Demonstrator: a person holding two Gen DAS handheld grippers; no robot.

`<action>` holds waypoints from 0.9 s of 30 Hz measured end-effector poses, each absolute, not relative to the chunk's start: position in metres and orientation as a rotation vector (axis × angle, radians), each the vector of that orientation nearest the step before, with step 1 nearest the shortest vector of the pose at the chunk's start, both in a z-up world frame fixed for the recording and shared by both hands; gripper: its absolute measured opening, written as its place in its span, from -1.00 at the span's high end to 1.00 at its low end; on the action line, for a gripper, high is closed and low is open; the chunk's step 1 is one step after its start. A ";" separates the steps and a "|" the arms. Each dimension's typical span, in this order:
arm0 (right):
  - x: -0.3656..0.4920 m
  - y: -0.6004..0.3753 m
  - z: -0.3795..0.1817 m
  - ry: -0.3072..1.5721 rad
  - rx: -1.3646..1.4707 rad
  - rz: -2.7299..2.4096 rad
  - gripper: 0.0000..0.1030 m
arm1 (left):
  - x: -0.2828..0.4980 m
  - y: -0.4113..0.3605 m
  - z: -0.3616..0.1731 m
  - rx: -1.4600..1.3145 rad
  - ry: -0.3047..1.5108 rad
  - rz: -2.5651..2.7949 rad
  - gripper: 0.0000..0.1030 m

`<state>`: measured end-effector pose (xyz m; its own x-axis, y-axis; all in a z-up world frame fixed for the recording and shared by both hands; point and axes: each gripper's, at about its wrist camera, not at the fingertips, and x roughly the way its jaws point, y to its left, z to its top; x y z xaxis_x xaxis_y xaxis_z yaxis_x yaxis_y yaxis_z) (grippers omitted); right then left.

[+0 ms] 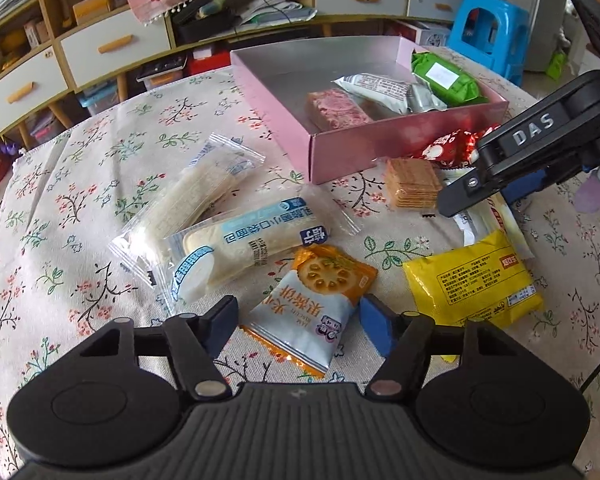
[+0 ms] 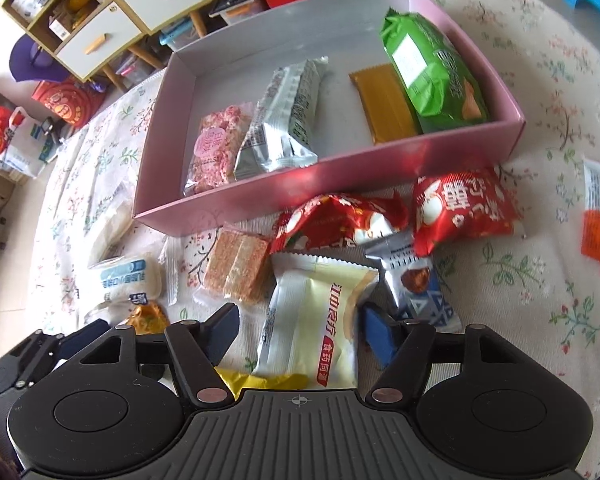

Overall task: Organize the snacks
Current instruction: 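Move both tools back toward the remaining snacks, then grasp the orange lotus-print pack with left tool while right tool grasps white pastry pack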

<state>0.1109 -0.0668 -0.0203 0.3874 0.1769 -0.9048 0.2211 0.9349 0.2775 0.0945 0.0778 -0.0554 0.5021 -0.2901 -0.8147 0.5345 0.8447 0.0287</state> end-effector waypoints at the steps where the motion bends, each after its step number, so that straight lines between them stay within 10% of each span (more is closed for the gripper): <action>1: 0.111 -0.062 -0.021 1.172 0.354 -0.031 -0.30 | 0.094 0.076 -0.055 0.298 0.921 -0.507 -0.17; 27: 0.085 -0.064 -0.020 1.142 0.058 0.080 -0.02 | 0.084 0.063 -0.053 0.276 0.999 -0.479 -0.10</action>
